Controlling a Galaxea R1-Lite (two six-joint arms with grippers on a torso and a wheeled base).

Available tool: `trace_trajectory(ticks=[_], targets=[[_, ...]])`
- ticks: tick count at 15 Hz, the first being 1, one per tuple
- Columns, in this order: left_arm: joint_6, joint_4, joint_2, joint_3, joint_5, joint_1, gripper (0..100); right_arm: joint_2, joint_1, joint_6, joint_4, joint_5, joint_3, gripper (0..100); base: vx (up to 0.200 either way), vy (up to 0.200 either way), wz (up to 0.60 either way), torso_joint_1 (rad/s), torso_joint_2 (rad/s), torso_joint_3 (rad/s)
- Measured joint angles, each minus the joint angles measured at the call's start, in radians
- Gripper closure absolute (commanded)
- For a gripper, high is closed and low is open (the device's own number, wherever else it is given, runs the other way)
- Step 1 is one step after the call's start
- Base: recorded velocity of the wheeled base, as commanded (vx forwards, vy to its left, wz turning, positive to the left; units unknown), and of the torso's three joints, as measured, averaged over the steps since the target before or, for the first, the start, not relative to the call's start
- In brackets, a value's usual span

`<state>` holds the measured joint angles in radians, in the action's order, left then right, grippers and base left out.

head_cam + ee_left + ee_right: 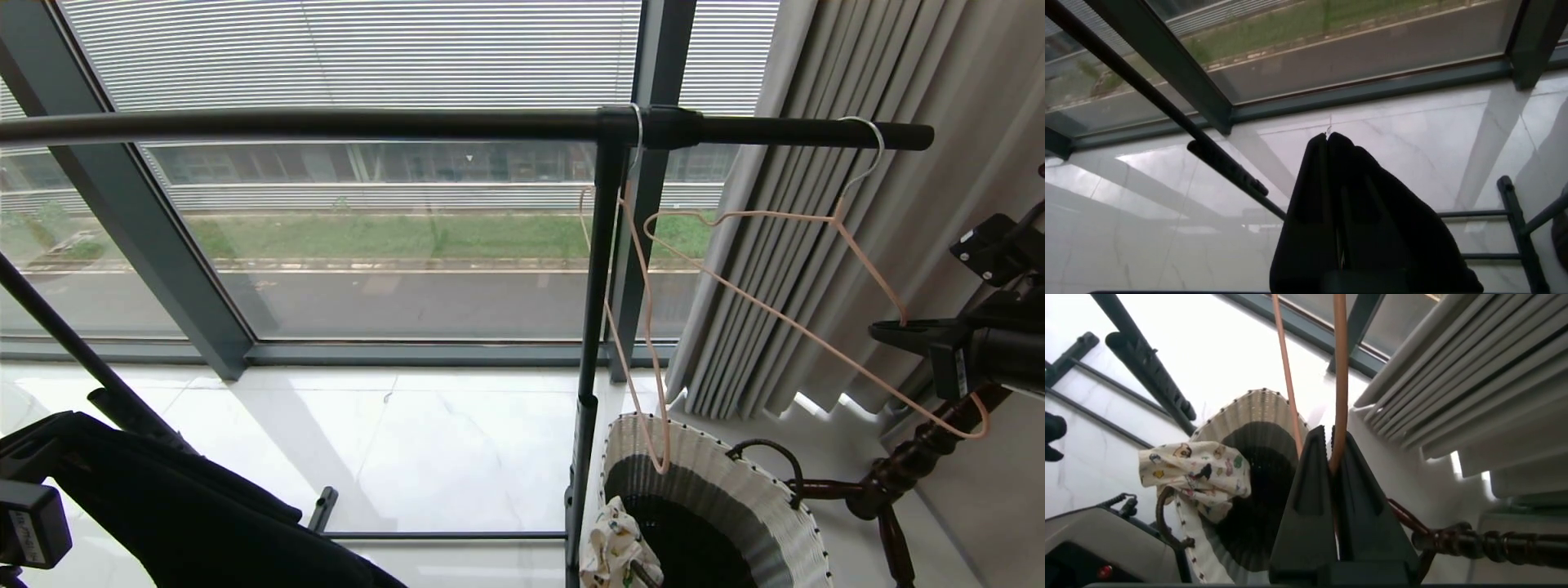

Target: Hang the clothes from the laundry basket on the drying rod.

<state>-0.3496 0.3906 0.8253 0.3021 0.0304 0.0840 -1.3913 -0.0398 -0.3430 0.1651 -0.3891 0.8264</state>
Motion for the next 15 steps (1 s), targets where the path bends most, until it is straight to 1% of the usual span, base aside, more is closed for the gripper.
trace_trajectory(ticks=[3,10,14,15], targets=[[0.000,0.000,-0.004,0.000,0.000,0.000,100,0.021,0.001,0.060,0.035,0.000,-0.005,100,0.000,0.000,0.00,0.000,0.00,0.000],[0.000,0.000,-0.009,0.004,0.000,0.000,100,0.100,0.000,0.089,0.083,0.002,-0.069,100,0.000,0.000,0.00,0.000,0.00,0.000],[0.000,0.000,-0.010,0.006,0.000,0.000,100,0.113,0.000,0.094,0.093,0.003,-0.078,100,0.000,0.000,0.00,0.000,0.00,0.000],[0.000,0.000,-0.010,0.006,0.000,0.000,100,0.115,0.000,0.107,0.106,0.003,-0.079,100,0.000,0.000,0.00,0.000,0.00,0.000]])
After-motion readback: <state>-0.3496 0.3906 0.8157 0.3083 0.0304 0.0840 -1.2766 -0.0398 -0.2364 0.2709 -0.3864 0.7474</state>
